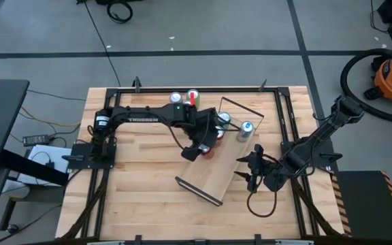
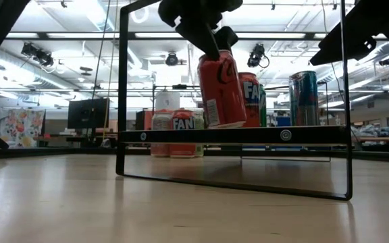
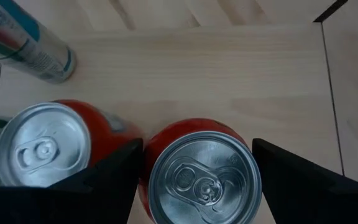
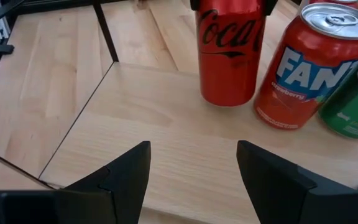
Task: Place canned beverage on shelf
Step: Put the red soda can on the shelf
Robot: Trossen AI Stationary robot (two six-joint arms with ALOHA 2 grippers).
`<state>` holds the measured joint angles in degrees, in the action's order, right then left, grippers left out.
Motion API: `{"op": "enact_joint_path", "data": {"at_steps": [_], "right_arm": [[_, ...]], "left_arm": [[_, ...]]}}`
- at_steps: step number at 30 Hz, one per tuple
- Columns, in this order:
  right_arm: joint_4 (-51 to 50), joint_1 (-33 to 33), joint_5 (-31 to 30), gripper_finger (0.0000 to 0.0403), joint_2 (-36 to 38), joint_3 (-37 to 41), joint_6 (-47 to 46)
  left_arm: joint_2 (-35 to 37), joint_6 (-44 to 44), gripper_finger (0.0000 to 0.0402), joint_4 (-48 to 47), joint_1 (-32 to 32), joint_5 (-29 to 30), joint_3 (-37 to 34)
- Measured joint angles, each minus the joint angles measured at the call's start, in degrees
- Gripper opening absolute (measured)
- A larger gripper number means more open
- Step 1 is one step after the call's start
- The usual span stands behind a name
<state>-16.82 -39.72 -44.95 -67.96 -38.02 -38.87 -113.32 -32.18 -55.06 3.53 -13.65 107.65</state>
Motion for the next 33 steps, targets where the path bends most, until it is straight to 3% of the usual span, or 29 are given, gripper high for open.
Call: {"op": "enact_joint_path", "data": {"at_steps": [28,33], "right_arm": [[0.1,0.0,-0.4,0.0250,0.0,0.0,0.0],[0.1,0.0,-0.5,0.0250,0.0,0.0,0.0]], "left_arm": [[-1.0,1.6,0.0291,-0.8,-0.2,-0.9,-1.1],[-1.0,2.1,0.0307,-0.9,-0.4,-0.8,-1.1]]}}
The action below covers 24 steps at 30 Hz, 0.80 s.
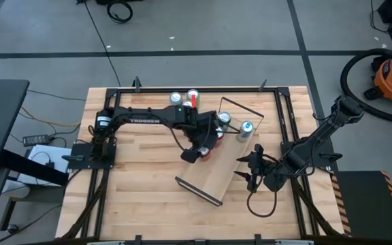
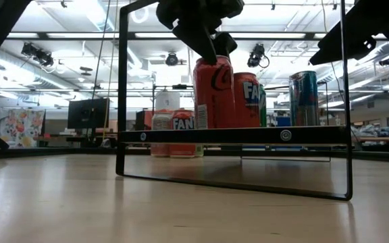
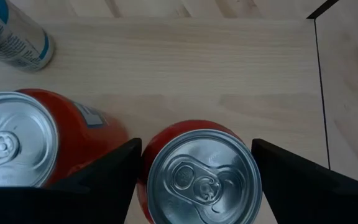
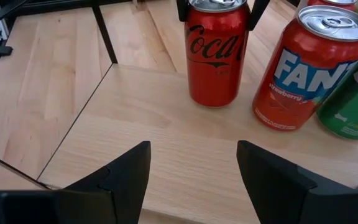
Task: Place canned beverage on shelf
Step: Put the red soda can on the shelf
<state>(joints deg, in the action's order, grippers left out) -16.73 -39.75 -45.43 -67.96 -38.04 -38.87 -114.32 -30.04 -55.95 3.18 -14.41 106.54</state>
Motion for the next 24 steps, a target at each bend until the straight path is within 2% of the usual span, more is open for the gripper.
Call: {"op": "enact_joint_path", "data": {"at_steps": [10,24], "right_arm": [[0.0,0.0,-0.1,0.0250,0.0,0.0,0.0],[0.1,0.0,-0.6,0.0250,0.0,0.0,0.0]], "left_arm": [[-0.3,0.7,0.0344,-0.5,-0.9,2.2,-0.2],[-0.3,-2.6,0.0346,1.4,-3.2,6.2,0.0]]}}
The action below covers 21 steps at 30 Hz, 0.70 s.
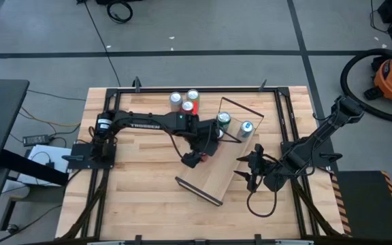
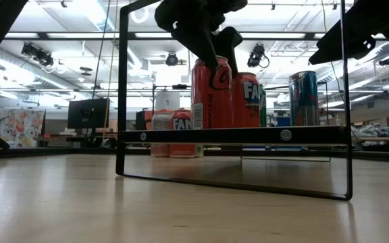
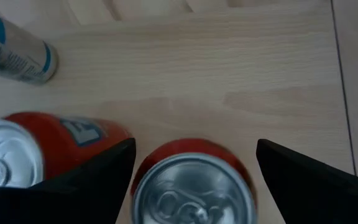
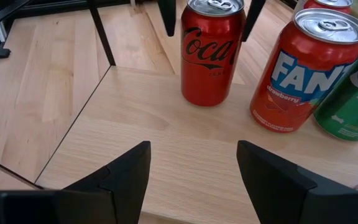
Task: Place canned beverage on shelf
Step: Put the red soda can on the shelf
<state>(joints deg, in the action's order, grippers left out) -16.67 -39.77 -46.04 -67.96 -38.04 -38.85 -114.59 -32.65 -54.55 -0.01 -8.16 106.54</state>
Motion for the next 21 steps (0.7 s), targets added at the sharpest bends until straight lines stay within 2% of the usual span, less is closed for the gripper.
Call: {"op": "enact_joint_path", "data": {"at_steps": [8,14,17,21], "right_arm": [[0.0,0.0,0.0,0.0250,0.0,0.0,0.0],[0.0,0.0,-0.3,0.0250,0.0,0.0,0.0],[0.2,0.0,-0.4,0.0250,0.0,0.0,0.0],[0.2,0.0,-0.4,0.0250,0.0,0.0,0.0]], "left_arm": [[0.6,0.4,0.0346,1.6,-1.4,0.0,0.1],[4.0,1.5,0.0346,5.0,-3.1,1.6,0.2],[6.5,2.3,0.0346,5.0,-3.8,3.8,0.1],[9.7,6.7,0.0346,0.4,-3.6,5.1,0.2]]}}
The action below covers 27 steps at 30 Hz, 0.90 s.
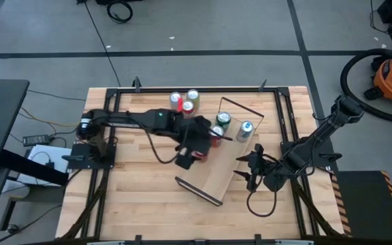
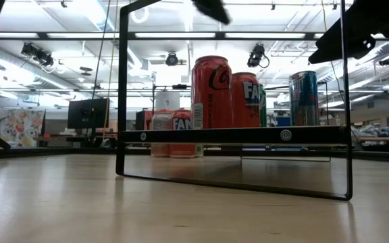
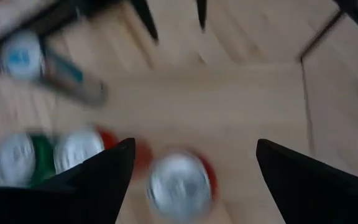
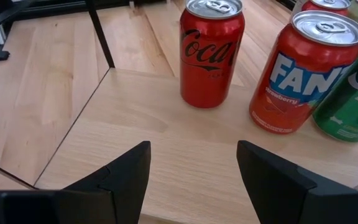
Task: Place canned beverage on shelf
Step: Put the red soda can on the shelf
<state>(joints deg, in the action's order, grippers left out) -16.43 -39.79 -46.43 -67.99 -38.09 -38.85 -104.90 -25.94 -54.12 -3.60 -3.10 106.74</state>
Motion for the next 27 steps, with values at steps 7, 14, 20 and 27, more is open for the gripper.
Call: {"op": "enact_joint_path", "data": {"at_steps": [7,14,20,27], "right_arm": [[0.7,0.0,0.0,0.0250,-0.4,0.0,0.3],[1.2,0.0,0.0,0.0250,-0.9,0.0,0.6],[1.1,-0.2,0.0,0.0250,-0.9,0.0,0.5],[1.4,-0.6,0.0,0.0250,-0.9,0.0,0.4]], "left_arm": [[1.3,10.2,0.0346,-15.6,3.2,0.9,-0.2],[-2.1,13.1,0.0346,-17.3,5.2,1.3,-0.3],[-4.8,12.0,0.0346,-16.6,4.9,1.1,-0.3],[-5.1,13.8,0.0346,-13.0,4.6,2.3,-0.3]]}}
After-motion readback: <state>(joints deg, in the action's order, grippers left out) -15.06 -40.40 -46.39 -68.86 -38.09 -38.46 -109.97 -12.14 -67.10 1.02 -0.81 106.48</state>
